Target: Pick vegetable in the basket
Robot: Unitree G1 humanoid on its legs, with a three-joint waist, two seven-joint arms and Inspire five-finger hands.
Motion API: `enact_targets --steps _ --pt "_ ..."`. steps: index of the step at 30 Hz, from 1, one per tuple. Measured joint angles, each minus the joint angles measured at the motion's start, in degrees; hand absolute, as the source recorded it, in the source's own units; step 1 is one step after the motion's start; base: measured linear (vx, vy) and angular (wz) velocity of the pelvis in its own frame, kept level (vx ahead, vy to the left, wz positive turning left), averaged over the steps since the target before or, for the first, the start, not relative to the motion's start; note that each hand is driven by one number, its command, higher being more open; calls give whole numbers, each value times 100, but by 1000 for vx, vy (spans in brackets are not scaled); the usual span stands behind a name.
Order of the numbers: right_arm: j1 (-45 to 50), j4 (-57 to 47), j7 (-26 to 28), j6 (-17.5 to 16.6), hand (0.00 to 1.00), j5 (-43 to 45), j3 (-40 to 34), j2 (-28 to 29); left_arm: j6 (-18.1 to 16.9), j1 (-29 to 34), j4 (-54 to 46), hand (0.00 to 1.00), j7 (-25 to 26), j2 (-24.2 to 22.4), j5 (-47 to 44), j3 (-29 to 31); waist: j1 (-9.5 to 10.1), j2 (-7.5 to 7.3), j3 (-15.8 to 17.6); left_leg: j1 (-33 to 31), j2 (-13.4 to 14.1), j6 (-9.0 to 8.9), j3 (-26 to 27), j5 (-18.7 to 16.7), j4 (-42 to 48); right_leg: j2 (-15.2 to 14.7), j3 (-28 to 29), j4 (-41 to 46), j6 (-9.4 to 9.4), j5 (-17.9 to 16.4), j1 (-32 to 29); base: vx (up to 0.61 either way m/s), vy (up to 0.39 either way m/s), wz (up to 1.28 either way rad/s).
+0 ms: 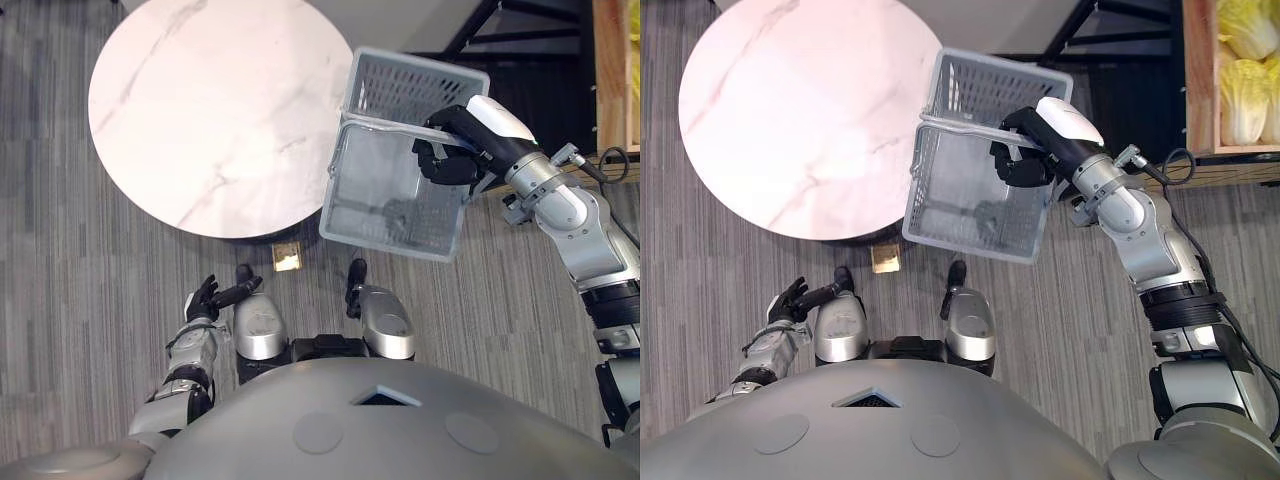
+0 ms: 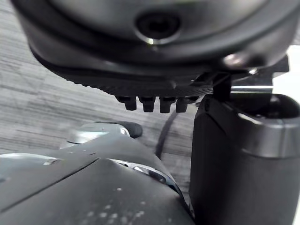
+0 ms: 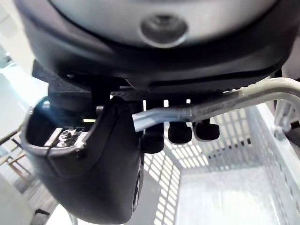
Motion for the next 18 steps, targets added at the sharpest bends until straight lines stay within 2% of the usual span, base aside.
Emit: enact_targets --steps 3,5,6,7,8,9,10,11,12,13,14,16,17,18 --pt "122 -282 -12 -1 0 -11 -482 28 1 -83 -76 100 -1 8 0 5 -67 32 168 -229 174 71 64 -530 955 15 210 180 52 -58 -64 -74 181 -41" --pt "170 -529 -156 1 0 -17 -746 30 -10 -120 -137 100 -13 67 2 -17 -119 31 181 -620 247 211 325 -927 1602 5 523 160 227 70 -406 -112 234 -72" --pt "207 -634 -207 5 0 -19 -814 31 -8 -145 -131 100 -13 100 8 -17 -167 12 191 -755 250 325 447 -1079 1863 -45 599 43 147 183 -494 -138 363 -85" --pt "221 -733 -222 27 0 -35 -844 83 0 -214 -123 100 -21 187 17 -59 -207 -60 267 -759 153 558 676 -1177 1947 -246 412 -320 -161 185 -453 -155 438 -87" --pt "230 -758 -224 33 0 -144 -841 138 15 -292 -68 100 -16 215 64 -79 -217 -14 313 -701 168 732 939 -1159 1788 -393 -103 -503 -826 -254 -409 -120 354 -99" --pt "210 -803 -223 33 0 -245 -793 146 24 -362 12 100 -12 195 126 -126 -203 56 376 -605 232 868 1278 -1071 1592 -593 -632 116 -837 -254 -604 -69 231 -96" --pt "165 -804 -221 29 0 -246 -699 137 24 -358 11 100 -8 182 125 -135 -179 83 403 -514 219 924 1492 -1063 1500 -772 -1031 1132 -909 -304 -736 -13 289 -117" --pt "147 -796 -221 29 0 -247 -538 138 33 -294 -8 100 0 175 116 -161 -91 78 402 -292 207 1039 1844 -1117 1437 -970 -1491 2094 -1127 -485 -570 16 328 -130" --pt "65 -782 -220 17 0 -261 -366 137 32 -241 -28 100 7 179 84 -178 22 58 389 -129 192 1133 2212 -1171 1417 -1089 -1926 2498 -1295 -611 -195 20 305 -129" --pt "-64 -757 -219 17 0 -287 -253 138 29 -218 -44 100 13 185 85 -179 77 33 373 -89 187 1179 2415 -1198 1411 -1120 -2135 2640 -1335 -690 -35 -22 170 -160" --pt "-523 -694 -218 -17 0 -394 -11 139 12 -195 -72 100 38 192 84 -167 164 3 359 -87 203 1246 2900 -1236 1403 -1217 -2533 2707 -1306 -913 202 -46 114 -149" --pt "-1063 -615 -218 -42 0 -396 244 151 12 -192 -89 100 69 196 70 -95 289 9 360 -69 316 1312 3537 -1274 1453 -1322 -2822 2554 -1295 -960 211 -113 115 -168" --pt "-1183 -609 -218 -42 0 -396 317 156 15 -185 -83 100 76 204 71 -56 302 10 360 -42 371 1320 3717 -1278 1476 -1303 -2910 2416 -1262 -965 179 -136 65 -160" --pt "-1290 -609 -218 -43 0 -398 411 154 16 -165 -46 100 99 203 70 1 338 16 356 74 441 1319 4032 -1280 1492 -1209 -2993 2075 -1121 -941 185 -110 -3 -146"
